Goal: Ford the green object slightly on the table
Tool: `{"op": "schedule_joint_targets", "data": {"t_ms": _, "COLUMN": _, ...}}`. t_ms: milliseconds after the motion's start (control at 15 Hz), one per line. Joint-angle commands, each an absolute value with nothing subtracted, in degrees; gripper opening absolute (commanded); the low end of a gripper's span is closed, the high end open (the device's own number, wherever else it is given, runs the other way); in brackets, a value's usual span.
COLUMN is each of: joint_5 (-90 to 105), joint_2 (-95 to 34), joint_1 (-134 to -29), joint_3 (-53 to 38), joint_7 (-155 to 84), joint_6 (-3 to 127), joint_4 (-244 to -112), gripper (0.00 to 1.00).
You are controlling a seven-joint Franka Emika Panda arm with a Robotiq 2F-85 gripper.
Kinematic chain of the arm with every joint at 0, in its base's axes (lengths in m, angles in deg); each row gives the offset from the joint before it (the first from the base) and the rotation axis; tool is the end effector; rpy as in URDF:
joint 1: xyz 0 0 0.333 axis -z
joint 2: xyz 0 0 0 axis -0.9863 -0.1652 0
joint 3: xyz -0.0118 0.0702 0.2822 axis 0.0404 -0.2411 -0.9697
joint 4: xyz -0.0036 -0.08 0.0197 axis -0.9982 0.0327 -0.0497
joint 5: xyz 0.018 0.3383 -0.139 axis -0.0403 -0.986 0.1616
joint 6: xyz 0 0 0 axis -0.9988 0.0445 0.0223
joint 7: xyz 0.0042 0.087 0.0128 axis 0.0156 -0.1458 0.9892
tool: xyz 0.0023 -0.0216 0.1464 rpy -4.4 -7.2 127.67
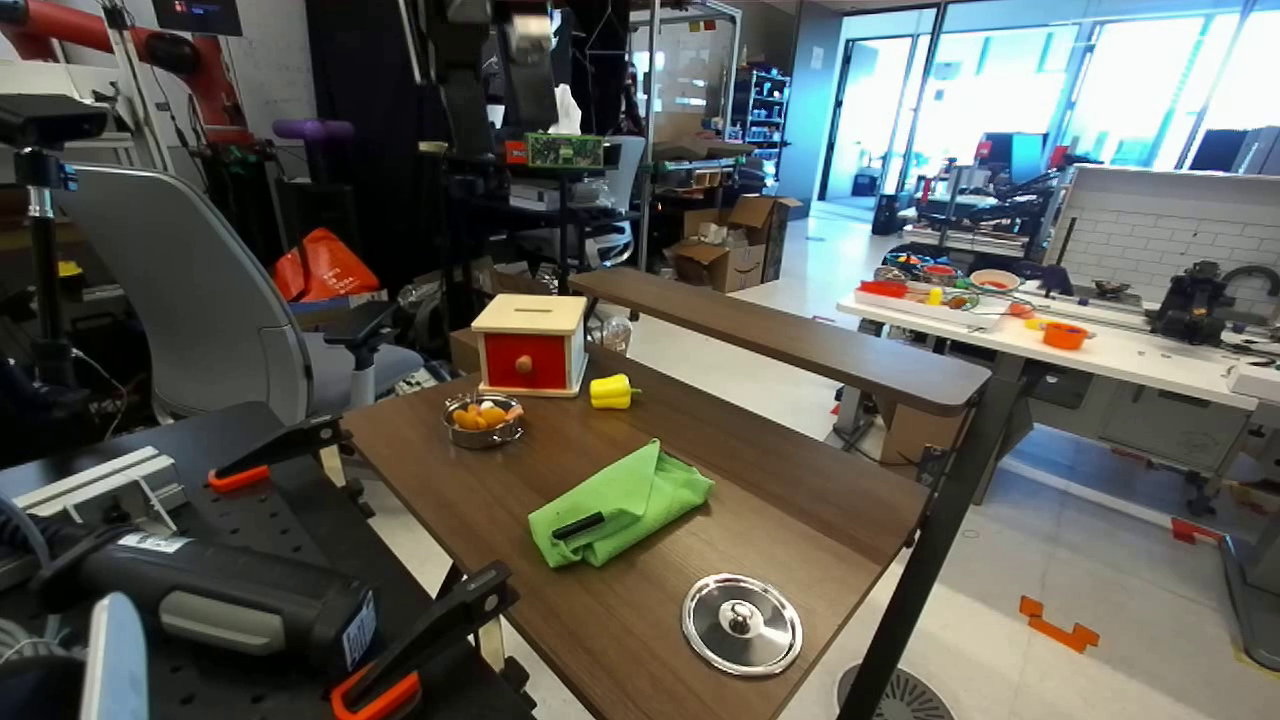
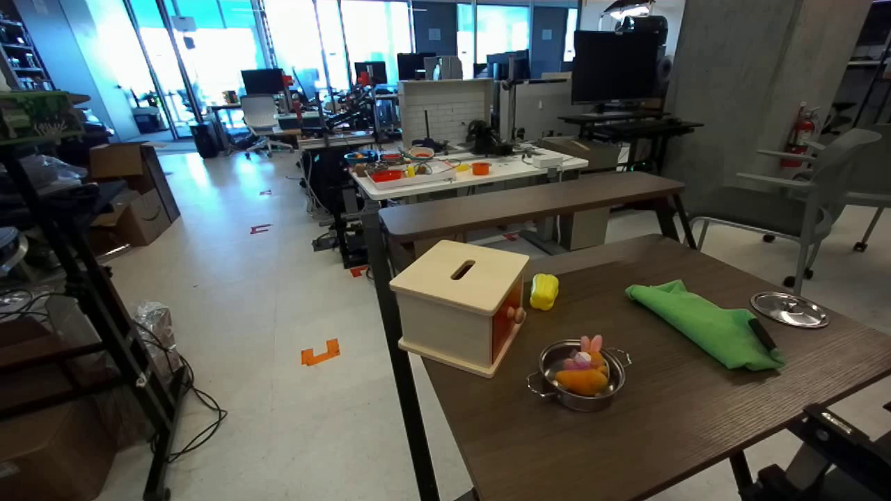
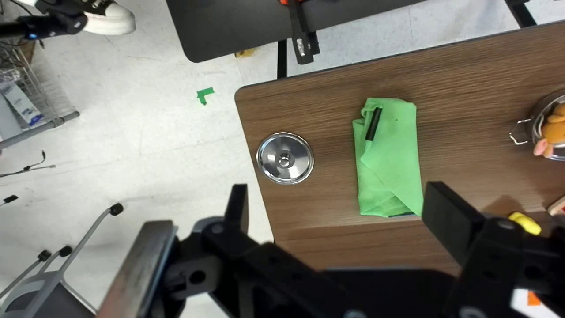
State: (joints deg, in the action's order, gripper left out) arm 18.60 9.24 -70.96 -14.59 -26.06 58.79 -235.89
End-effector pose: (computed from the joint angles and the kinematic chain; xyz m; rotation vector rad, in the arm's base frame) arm 0.3895 -0.0604 0.3438 2.9138 -0.2987 0.1208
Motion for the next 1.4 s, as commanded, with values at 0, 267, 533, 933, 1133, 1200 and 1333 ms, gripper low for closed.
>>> {"op": "schedule_joint_targets", "data": {"t_ms": 0, "joint_5": 21.94, "joint_2": -4.95, "joint_1": -71.0, "joint_3": -16.55, "joint_7": -20.2, "joint_6": 68.19, "joint_4": -232.1, "gripper": 1.0}}
{"op": "schedule_joint_targets", "data": {"t_ms": 267, "joint_5": 28.03, "joint_2": -17.98, "joint_1": -71.53, "joint_3": -14.58, "joint_7": -14.4, "joint_6": 81.44, "joint_4": -229.73, "gripper": 1.0}}
{"op": "schedule_joint_targets", "data": {"t_ms": 533, "joint_5": 37.07, "joint_2": -28.21, "joint_1": -72.17, "joint_3": -10.92, "joint_7": -6.29, "joint_6": 92.13, "joint_4": -225.74, "gripper": 1.0}}
{"op": "schedule_joint_targets", "data": {"t_ms": 933, "joint_5": 38.96, "joint_2": -39.08, "joint_1": -73.35, "joint_3": -8.19, "joint_7": -3.85, "joint_6": 96.34, "joint_4": -220.08, "gripper": 1.0}}
{"op": "schedule_joint_targets", "data": {"t_ms": 1133, "joint_5": 39.16, "joint_2": -42.37, "joint_1": -73.63, "joint_3": -7.88, "joint_7": -4.5, "joint_6": 95.89, "joint_4": -218.94, "gripper": 1.0}}
{"op": "schedule_joint_targets", "data": {"t_ms": 1200, "joint_5": 39.42, "joint_2": -43.1, "joint_1": -74.04, "joint_3": -7.47, "joint_7": -4.16, "joint_6": 95.94, "joint_4": -218.79, "gripper": 1.0}}
{"op": "schedule_joint_targets", "data": {"t_ms": 1333, "joint_5": 39.65, "joint_2": -44.48, "joint_1": -74.77, "joint_3": -6.58, "joint_7": -3.82, "joint_6": 96.29, "joint_4": -218.24, "gripper": 1.0}}
